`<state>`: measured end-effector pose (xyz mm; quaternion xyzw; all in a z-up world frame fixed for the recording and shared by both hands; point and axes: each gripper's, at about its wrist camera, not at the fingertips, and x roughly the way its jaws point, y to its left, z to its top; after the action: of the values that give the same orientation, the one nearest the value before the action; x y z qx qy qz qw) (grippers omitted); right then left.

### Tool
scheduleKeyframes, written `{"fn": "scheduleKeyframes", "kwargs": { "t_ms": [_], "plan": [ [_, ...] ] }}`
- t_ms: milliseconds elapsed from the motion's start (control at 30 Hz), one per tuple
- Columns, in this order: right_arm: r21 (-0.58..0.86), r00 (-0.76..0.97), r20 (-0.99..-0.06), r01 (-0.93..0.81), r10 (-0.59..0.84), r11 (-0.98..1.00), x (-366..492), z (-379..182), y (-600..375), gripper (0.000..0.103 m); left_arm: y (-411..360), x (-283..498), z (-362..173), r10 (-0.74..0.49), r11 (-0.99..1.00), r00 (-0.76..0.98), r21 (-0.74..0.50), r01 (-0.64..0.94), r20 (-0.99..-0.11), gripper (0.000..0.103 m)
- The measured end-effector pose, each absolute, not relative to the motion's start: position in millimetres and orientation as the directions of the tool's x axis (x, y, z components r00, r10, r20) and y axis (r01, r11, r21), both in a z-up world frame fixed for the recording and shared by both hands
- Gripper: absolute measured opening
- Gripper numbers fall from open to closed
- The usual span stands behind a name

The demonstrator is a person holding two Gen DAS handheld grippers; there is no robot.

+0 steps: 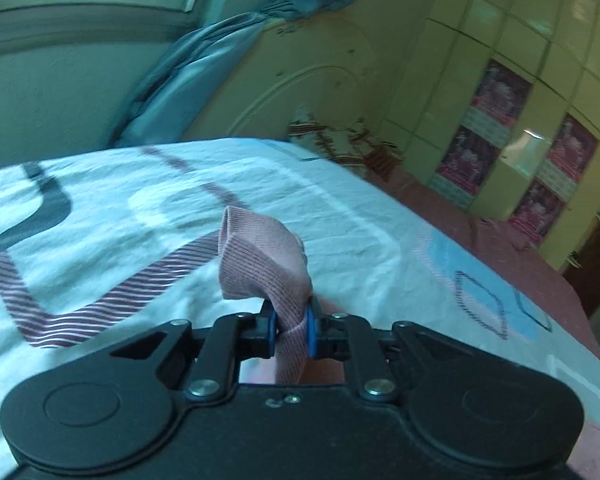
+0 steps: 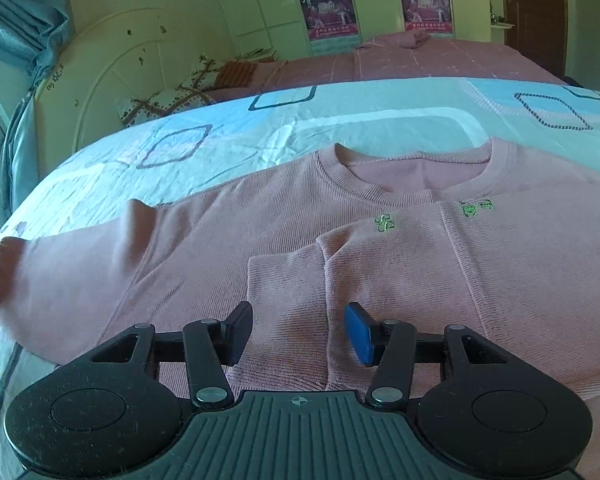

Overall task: Fold small clothes
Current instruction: 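Fold the held sleeve across the chest with the left gripper and release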

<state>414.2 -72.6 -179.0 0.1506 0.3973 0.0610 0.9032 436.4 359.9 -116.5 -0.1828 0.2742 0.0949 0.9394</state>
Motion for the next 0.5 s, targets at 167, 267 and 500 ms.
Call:
{"fn": "scheduleKeyframes", "kwargs": {
  "t_ms": [167, 267, 500],
  "plan": [
    [0.337, 0.700, -0.675, 0.015, 0.231, 0.941, 402.1, -168.4, -94.6, 0.051, 249.1, 423.4, -75.9, -0.179, 0.956, 0.861, -0.290, 0.039, -0.476, 0.013],
    [0.355, 0.717, -0.660, 0.035, 0.224, 0.934, 391.9, -164.1, -115.7, 0.051, 172.3, 417.4, -70.9, -0.338, 0.930, 0.816, -0.301, 0.212, -0.469, 0.013],
    [0.367, 0.742, -0.647, 0.104, 0.174, 0.924, 359.5, -156.6, -183.0, 0.051, 4.0, 414.3, -112.4, -0.563, 0.825, 0.628, -0.326, 0.461, -0.537, 0.013]
  ]
}}
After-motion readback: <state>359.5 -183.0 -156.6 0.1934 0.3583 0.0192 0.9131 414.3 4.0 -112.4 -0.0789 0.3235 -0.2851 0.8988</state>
